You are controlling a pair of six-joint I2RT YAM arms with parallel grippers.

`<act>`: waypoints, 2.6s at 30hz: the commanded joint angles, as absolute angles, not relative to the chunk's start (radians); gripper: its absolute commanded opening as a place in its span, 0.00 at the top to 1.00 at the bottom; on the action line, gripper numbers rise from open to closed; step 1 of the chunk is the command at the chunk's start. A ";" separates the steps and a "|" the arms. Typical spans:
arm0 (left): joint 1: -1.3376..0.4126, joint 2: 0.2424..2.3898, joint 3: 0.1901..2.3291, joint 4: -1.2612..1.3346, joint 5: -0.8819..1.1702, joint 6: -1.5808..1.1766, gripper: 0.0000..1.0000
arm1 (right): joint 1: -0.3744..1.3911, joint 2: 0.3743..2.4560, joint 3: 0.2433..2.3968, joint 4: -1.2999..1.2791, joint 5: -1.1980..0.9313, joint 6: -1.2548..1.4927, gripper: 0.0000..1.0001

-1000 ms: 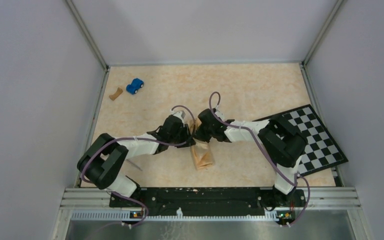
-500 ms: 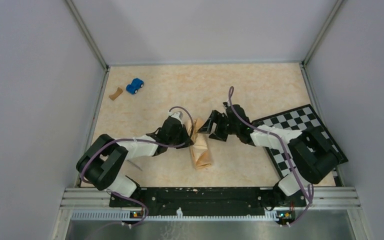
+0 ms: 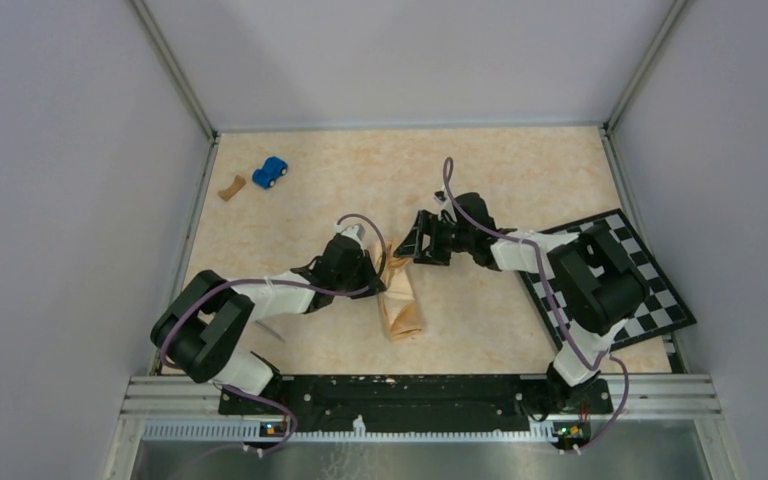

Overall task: Fold the napkin into a case and place the utensils inside
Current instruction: Fold the lower triangle-folded napkin at the center of the board, then stuff the top corner of the smaller-rectangle-folded napkin at the center of the board.

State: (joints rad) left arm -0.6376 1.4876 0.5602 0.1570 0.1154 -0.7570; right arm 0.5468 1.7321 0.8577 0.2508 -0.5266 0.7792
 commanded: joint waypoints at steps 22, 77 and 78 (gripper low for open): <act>-0.637 1.453 0.535 0.106 0.129 -0.729 0.85 | 0.544 1.822 0.919 0.377 -0.522 0.809 0.85; -0.761 1.684 0.951 0.024 -0.404 -0.157 0.96 | 0.549 1.855 0.934 0.460 -0.608 0.923 1.00; -0.761 1.673 0.942 0.033 -0.399 -0.160 0.98 | 0.556 1.859 0.937 0.460 -0.603 0.927 1.00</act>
